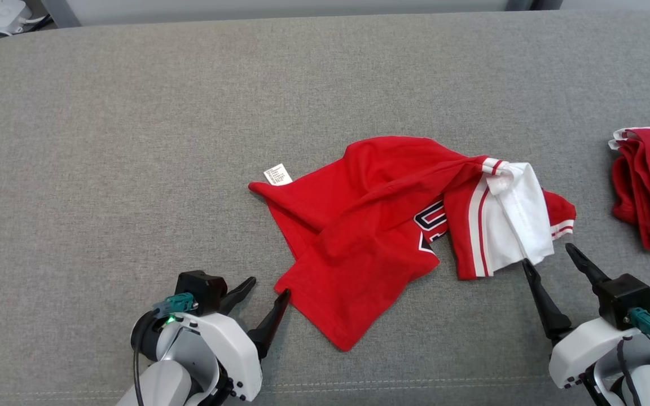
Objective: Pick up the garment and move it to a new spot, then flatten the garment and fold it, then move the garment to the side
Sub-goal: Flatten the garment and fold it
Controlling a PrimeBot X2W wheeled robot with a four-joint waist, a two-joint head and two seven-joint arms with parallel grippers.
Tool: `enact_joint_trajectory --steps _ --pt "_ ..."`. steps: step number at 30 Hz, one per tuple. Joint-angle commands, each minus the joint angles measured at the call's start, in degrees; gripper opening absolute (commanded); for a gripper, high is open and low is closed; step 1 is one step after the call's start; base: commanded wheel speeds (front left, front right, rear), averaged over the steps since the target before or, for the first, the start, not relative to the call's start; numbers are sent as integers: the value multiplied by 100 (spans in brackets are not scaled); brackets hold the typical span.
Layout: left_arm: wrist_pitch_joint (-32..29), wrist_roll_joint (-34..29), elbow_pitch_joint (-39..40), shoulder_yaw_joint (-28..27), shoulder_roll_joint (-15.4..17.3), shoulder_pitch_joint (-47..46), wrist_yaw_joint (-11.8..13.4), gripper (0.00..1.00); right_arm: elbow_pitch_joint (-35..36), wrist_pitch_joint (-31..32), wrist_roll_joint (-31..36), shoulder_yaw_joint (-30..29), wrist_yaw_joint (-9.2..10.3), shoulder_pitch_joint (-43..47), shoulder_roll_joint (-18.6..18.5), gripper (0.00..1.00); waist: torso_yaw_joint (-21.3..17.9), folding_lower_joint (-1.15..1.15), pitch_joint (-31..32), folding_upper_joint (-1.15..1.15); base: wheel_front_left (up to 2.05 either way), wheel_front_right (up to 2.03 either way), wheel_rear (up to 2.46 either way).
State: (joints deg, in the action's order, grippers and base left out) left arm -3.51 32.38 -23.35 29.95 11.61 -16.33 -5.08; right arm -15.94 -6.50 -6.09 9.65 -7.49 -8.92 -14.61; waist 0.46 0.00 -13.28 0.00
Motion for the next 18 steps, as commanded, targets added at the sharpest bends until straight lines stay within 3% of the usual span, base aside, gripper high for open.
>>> enact_joint_trajectory --steps 1,3,8,10,11,13,14,16,17,18 --pt "22 62 61 -154 56 -308 -70 100 85 -79 7 102 0 -138 -88 100 -16 0 -17 0 0 0 0" --pt "34 81 -4 -129 42 -353 -88 100 52 -89 6 115 0 -175 -77 95 -26 0 -36 0 0 0 0" --pt "69 129 -172 -85 11 -429 -116 100 -19 -112 2 149 0 -245 -49 95 -35 0 -49 0 0 0 0" --pt "50 157 -239 -50 -3 -451 -130 100 -47 -97 -2 175 0 -262 -43 89 -34 0 -50 0 0 0 0" --pt "37 166 -267 -25 -4 -464 -138 100 -57 -95 -9 187 0 -272 -42 76 -37 0 -50 0 0 0 0" --pt "58 196 -307 4 -15 -484 -153 100 -84 -94 -17 214 0 -298 -44 70 -42 0 -48 0 0 0 0" --pt "58 204 -332 29 -19 -499 -161 100 -97 -91 -23 227 0 -314 -44 55 -44 0 -50 0 0 0 0" --pt "89 244 -380 62 -44 -535 -176 100 -118 -83 -48 253 0 -353 -39 46 -52 0 -57 0 0 0 0" --pt "97 249 -421 90 -48 -561 -183 67 -141 -60 -76 267 0 -370 -38 30 -55 0 -59 0 0 0 0" --pt "120 284 -463 108 -69 -584 -192 0 -153 -64 -101 265 0 -388 -38 0 -53 0 -62 0 0 0 0"
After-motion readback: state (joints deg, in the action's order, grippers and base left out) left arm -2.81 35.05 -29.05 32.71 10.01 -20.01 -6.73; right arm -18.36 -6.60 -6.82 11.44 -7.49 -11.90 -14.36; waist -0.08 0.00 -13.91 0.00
